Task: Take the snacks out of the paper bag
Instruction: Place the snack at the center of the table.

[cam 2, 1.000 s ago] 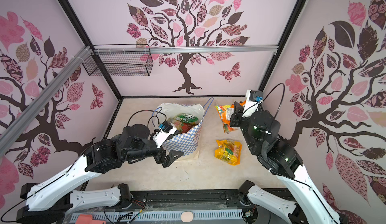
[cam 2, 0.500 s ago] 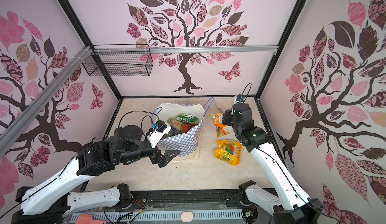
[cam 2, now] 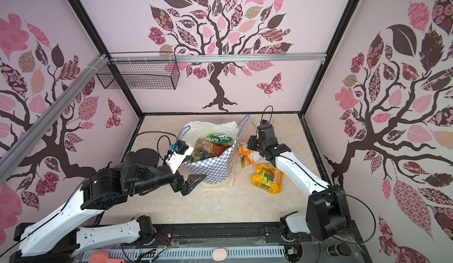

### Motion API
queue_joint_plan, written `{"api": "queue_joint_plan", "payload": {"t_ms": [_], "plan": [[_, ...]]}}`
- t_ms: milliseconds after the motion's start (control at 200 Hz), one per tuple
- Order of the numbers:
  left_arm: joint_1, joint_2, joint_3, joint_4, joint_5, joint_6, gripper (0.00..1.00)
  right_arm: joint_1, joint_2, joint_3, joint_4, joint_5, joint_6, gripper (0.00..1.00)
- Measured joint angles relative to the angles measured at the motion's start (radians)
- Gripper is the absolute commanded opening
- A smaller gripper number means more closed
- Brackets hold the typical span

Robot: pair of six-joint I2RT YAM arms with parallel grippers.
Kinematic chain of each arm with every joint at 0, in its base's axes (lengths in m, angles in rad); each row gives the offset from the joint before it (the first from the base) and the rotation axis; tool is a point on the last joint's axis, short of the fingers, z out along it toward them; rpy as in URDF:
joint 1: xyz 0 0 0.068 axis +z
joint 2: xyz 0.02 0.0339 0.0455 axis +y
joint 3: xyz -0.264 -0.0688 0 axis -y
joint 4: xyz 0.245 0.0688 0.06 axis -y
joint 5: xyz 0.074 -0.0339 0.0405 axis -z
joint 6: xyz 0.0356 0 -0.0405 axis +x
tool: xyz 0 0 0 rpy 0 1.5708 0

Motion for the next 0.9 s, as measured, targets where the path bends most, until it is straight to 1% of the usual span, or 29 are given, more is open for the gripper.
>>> {"api": "queue_joint_plan", "payload": {"t_ms": [330,390,500,555,660,745,900], "plan": [[0.0,0.003,0.0,-0.007,-0.014,0.0,0.99,-0.002,0.224,0.0,0.077,-0.055,0.027,0.0],[0.0,0.003,0.0,-0.009,-0.019,-0.001,0.99,-0.002,0.251,0.0,0.083,-0.063,0.032,0.02],[0.0,0.003,0.0,-0.013,-0.026,-0.002,0.99,-0.002,0.286,0.0,0.096,-0.075,0.037,0.18],[0.0,0.003,0.0,-0.014,-0.027,-0.004,0.99,-0.002,0.296,0.0,0.096,-0.077,0.037,0.29],[0.0,0.003,0.0,-0.015,-0.028,-0.004,0.99,-0.002,0.3,0.0,0.093,-0.08,0.043,0.39],[0.0,0.003,0.0,-0.016,-0.03,-0.004,0.99,-0.002,0.299,0.006,0.08,-0.079,0.048,0.5],[0.0,0.003,0.0,-0.016,-0.035,-0.004,0.99,-0.001,0.279,0.013,0.029,-0.06,0.052,0.66]]}}
